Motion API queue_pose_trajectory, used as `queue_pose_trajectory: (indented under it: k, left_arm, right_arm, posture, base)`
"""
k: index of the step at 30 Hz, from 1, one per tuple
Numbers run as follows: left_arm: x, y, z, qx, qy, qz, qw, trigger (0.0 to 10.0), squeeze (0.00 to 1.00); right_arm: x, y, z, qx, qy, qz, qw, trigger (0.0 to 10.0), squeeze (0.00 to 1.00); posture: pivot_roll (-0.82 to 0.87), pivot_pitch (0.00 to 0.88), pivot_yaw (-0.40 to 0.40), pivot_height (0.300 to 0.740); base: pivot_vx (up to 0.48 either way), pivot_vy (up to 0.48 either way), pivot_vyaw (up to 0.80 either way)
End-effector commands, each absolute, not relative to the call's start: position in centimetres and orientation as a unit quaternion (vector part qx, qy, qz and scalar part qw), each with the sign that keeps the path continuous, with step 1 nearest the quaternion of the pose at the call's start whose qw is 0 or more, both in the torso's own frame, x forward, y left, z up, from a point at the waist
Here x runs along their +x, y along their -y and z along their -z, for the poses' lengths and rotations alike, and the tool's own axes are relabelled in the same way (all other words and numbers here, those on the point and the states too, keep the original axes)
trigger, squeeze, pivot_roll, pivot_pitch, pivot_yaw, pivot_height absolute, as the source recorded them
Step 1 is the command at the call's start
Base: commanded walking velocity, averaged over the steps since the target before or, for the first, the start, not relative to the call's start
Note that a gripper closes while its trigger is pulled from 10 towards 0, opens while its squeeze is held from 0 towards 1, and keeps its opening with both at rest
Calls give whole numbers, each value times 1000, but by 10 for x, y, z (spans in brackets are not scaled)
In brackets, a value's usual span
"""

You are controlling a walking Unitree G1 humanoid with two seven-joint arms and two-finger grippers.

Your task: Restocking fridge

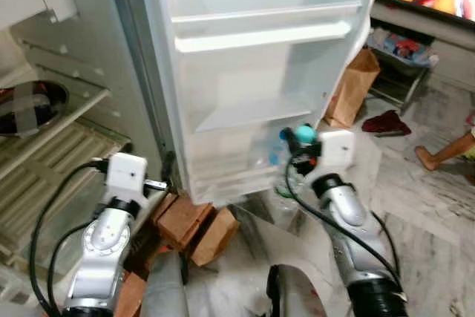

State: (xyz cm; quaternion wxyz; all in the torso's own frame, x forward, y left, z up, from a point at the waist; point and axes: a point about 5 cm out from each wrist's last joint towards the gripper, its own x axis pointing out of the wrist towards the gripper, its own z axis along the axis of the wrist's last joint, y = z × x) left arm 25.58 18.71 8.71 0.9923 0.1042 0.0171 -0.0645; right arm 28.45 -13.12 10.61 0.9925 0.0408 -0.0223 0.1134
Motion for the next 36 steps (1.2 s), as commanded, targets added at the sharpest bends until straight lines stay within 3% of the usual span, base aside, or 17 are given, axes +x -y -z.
queue_pose_trajectory:
  k: [1, 6, 18, 36]
  left_arm:
    - [255, -192, -88, 110, -20, 54, 992, 10000, 0]
    - [254, -192, -89, 118, -14, 58, 991, 10000, 0]
    - [255, -191, -88, 112, -17, 56, 992, 10000, 0]
    - [255, -191, -88, 108, -20, 50, 993, 10000, 0]
  right_arm:
    - [286, 126, -113, 44, 37, -127, 990, 10000, 0]
    - [287, 125, -113, 46, 38, -131, 990, 10000, 0]
    - [285, 122, -115, 36, 45, -145, 988, 10000, 0]
    - [286, 123, -115, 38, 48, -140, 988, 10000, 0]
  posture:
    - [60, 29, -82, 631]
    - [61, 30, -83, 631]
    - [58, 31, -83, 631]
    - [61, 33, -85, 631]
  base:
    - [0, 0, 0]
    - [48, 0, 0]
    - [435, 0, 34]
    - [0, 0, 173]
